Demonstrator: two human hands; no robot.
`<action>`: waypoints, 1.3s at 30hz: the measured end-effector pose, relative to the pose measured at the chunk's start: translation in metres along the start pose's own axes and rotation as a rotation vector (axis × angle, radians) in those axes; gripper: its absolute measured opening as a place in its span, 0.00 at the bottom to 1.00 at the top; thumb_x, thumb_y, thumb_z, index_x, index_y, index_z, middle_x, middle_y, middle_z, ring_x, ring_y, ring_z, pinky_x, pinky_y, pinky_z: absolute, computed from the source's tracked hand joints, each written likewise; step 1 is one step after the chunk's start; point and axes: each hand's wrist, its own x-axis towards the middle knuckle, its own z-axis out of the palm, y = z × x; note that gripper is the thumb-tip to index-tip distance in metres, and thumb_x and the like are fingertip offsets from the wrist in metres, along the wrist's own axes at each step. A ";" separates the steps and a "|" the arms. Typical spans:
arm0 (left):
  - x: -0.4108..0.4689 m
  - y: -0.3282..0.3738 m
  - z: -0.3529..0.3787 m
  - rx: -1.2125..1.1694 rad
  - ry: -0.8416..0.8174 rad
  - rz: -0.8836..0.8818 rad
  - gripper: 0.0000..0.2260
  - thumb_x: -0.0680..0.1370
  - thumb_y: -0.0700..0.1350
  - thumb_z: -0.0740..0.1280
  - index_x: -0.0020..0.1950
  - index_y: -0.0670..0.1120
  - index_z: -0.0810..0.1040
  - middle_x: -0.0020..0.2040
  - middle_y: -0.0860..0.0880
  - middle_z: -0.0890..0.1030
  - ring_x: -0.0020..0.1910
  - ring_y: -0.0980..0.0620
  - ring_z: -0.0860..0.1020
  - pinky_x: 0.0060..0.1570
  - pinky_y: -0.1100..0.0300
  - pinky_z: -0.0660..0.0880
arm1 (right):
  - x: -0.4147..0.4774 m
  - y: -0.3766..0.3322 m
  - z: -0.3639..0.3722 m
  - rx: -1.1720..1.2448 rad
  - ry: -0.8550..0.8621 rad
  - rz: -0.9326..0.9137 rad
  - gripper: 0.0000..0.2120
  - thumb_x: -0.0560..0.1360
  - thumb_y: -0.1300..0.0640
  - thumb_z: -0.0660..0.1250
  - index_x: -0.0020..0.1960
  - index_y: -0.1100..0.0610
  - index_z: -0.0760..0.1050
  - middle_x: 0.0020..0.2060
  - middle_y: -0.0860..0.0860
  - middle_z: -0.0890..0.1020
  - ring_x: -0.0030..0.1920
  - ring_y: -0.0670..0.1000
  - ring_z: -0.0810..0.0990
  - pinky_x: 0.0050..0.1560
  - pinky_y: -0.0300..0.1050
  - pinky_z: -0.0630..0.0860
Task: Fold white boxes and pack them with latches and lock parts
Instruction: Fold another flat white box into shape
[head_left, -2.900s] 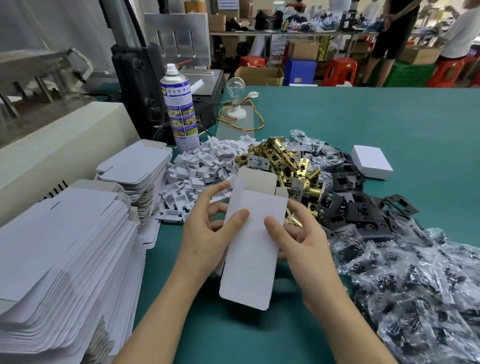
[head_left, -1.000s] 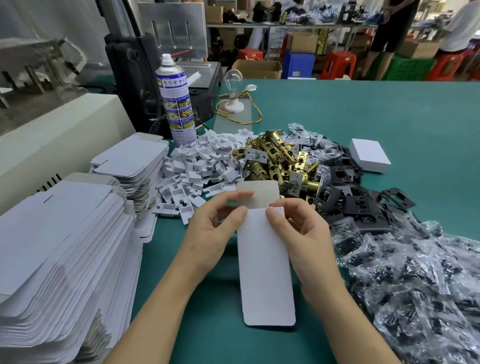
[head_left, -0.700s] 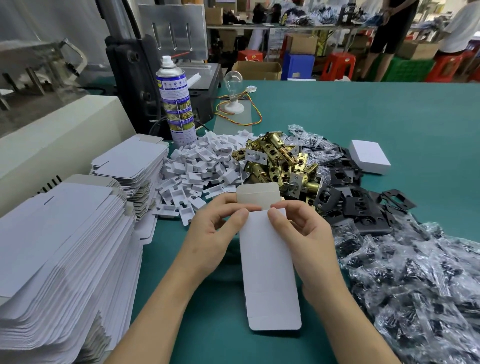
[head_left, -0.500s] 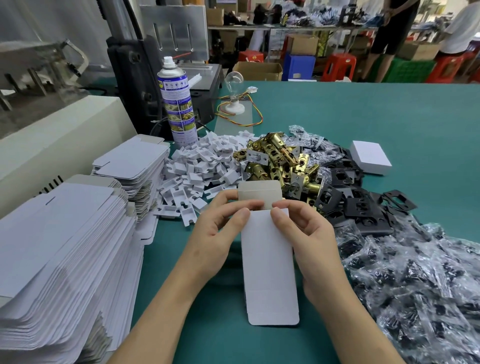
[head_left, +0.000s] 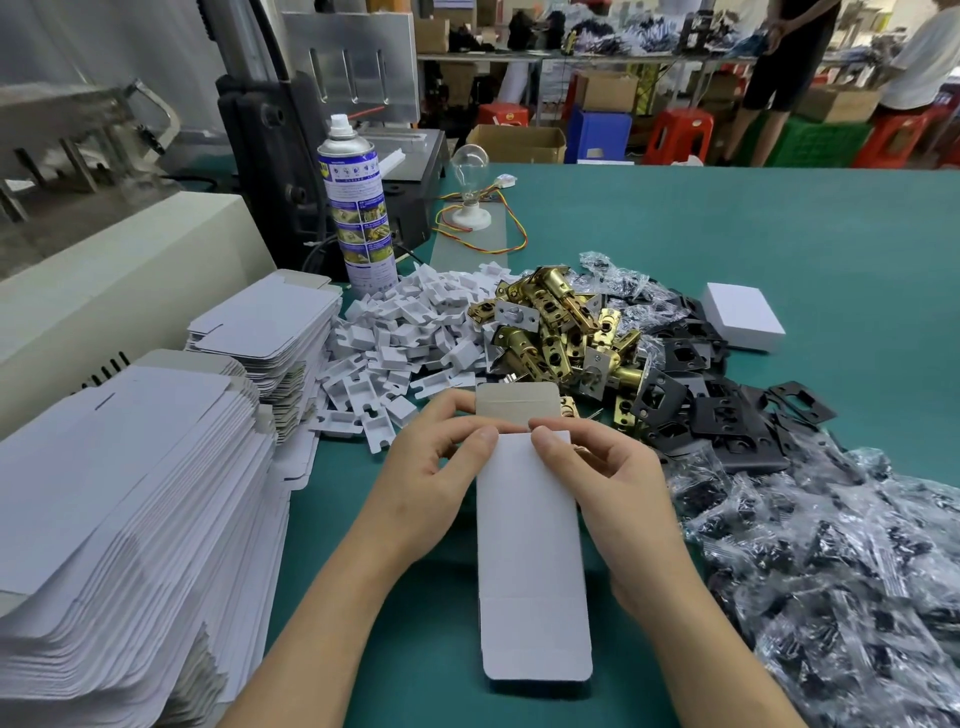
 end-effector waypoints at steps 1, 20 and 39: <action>0.000 0.000 0.000 -0.009 -0.003 -0.003 0.14 0.83 0.50 0.63 0.57 0.57 0.88 0.58 0.57 0.79 0.64 0.51 0.79 0.63 0.48 0.77 | 0.000 0.000 0.000 -0.002 -0.002 -0.004 0.05 0.77 0.50 0.74 0.52 0.46 0.86 0.46 0.51 0.87 0.46 0.50 0.85 0.45 0.48 0.83; -0.001 0.007 0.000 -0.159 0.013 0.072 0.12 0.80 0.44 0.69 0.56 0.58 0.87 0.55 0.52 0.85 0.58 0.53 0.81 0.58 0.55 0.78 | 0.001 0.000 0.001 0.155 -0.009 -0.067 0.10 0.71 0.48 0.77 0.48 0.50 0.81 0.44 0.53 0.85 0.46 0.55 0.82 0.45 0.56 0.80; -0.001 0.012 0.002 -0.161 0.104 -0.038 0.11 0.78 0.61 0.67 0.50 0.60 0.87 0.50 0.53 0.87 0.47 0.55 0.85 0.42 0.62 0.80 | 0.000 0.002 0.000 0.027 -0.055 -0.073 0.12 0.79 0.57 0.72 0.59 0.43 0.82 0.49 0.51 0.87 0.47 0.53 0.87 0.46 0.54 0.85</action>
